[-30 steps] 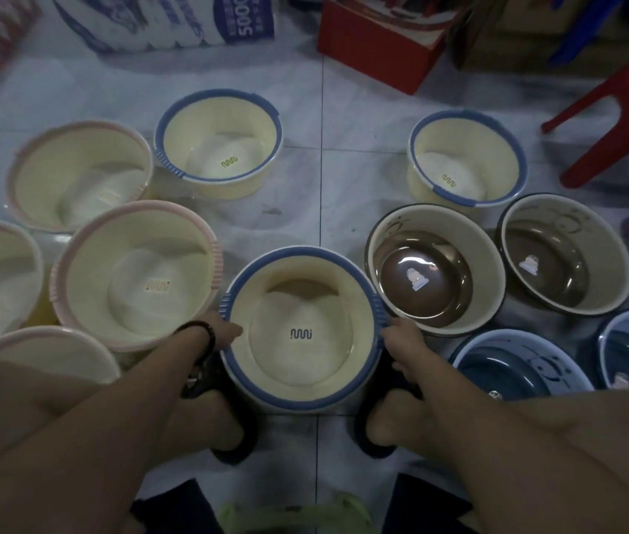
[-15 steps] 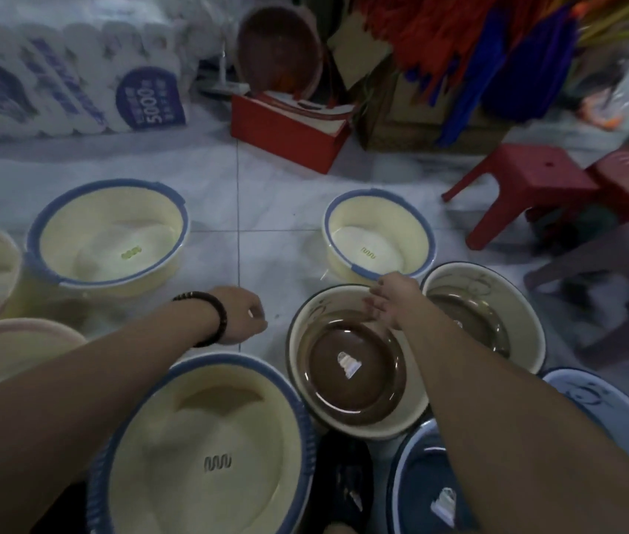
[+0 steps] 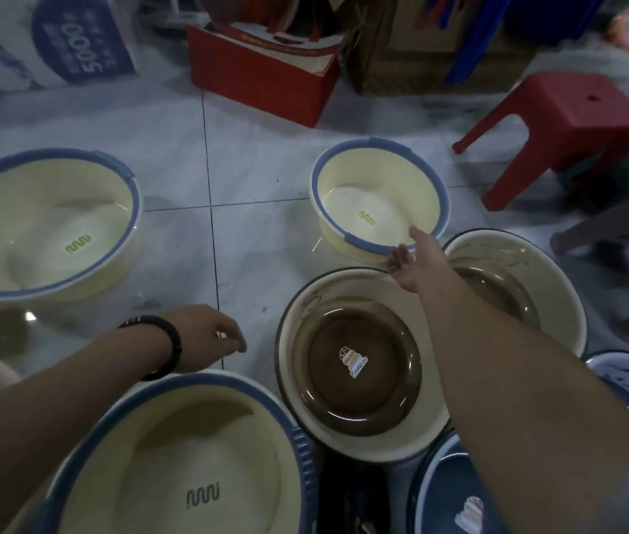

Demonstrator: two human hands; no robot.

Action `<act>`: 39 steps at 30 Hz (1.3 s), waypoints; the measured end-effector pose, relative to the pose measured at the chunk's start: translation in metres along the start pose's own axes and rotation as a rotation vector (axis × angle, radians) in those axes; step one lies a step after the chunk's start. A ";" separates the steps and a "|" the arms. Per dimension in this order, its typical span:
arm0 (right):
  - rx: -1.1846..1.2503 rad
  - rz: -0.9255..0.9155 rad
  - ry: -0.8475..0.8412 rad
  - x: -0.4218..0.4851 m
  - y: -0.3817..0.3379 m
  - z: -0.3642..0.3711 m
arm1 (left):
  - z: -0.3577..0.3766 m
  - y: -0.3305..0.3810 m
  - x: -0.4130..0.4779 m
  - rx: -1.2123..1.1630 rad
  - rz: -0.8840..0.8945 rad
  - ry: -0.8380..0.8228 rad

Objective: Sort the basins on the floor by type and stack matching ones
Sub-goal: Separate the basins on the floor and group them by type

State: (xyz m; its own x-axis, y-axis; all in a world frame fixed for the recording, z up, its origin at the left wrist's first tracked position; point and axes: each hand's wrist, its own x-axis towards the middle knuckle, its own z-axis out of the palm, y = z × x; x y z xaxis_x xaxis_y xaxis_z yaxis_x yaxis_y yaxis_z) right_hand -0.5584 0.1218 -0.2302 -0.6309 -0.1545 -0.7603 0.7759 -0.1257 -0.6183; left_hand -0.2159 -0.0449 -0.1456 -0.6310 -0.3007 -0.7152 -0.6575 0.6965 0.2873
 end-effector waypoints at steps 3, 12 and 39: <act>-0.021 0.018 -0.038 -0.006 0.005 0.008 | 0.004 -0.017 -0.005 -0.072 -0.054 0.011; 0.103 0.002 -0.135 -0.006 0.034 0.011 | 0.014 -0.044 -0.010 -0.230 -0.156 0.011; -0.651 -0.310 -0.394 -0.264 0.062 0.024 | 0.007 -0.115 -0.199 -1.298 -0.294 0.670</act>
State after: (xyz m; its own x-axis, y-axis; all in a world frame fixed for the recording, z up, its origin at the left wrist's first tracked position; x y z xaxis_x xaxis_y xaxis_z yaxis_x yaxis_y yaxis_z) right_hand -0.3439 0.1309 -0.0634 -0.6762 -0.5545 -0.4851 0.3345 0.3556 -0.8727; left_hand -0.0123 -0.0605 -0.0410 -0.2444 -0.8110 -0.5316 -0.4634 -0.3839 0.7987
